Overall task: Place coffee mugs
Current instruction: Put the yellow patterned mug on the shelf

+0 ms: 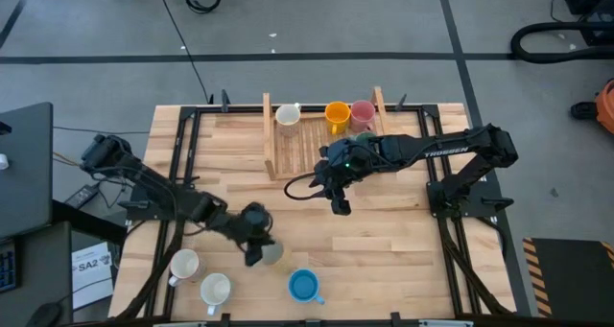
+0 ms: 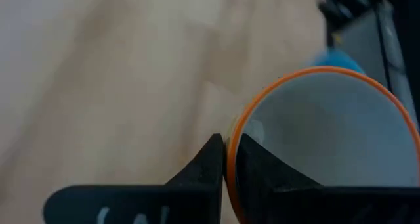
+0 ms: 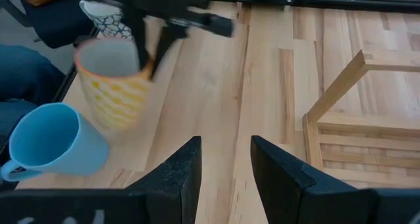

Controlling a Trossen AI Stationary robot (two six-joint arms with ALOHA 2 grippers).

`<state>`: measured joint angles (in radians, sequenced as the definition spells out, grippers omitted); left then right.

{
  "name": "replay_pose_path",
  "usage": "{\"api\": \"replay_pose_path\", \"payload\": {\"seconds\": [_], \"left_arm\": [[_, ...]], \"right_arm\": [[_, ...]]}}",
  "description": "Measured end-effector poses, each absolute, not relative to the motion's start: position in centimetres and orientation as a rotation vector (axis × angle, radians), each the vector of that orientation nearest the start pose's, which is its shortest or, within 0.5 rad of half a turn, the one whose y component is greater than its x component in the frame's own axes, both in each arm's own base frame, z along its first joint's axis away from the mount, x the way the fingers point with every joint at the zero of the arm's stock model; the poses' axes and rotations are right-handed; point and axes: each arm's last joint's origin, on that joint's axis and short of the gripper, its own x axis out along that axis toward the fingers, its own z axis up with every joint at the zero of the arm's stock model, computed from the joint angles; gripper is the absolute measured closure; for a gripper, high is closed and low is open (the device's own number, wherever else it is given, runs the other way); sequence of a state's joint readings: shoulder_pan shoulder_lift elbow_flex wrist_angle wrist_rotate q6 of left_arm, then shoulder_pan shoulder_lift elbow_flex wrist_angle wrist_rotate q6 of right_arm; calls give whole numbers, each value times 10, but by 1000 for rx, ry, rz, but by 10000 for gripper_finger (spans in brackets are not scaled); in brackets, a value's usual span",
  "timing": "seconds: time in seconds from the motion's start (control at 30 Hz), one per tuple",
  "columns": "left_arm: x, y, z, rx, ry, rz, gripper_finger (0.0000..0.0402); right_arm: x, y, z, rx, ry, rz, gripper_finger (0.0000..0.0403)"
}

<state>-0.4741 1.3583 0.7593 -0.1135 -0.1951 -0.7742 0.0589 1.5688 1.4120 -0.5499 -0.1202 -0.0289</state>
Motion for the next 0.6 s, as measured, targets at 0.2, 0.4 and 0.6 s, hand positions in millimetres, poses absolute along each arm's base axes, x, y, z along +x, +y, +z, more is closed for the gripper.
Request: {"api": "replay_pose_path", "payload": {"seconds": [0.2,0.4,0.6], "left_arm": [[260,-75,208,-533,685,229,368],[264,-31,204,-558,701,421,368],[260,-8,199,-568,751,525,368]], "right_arm": [[344,23,326,64,707,155,266],[344,23,326,76,708,151,266],[344,23,326,77,708,151,265]]}}
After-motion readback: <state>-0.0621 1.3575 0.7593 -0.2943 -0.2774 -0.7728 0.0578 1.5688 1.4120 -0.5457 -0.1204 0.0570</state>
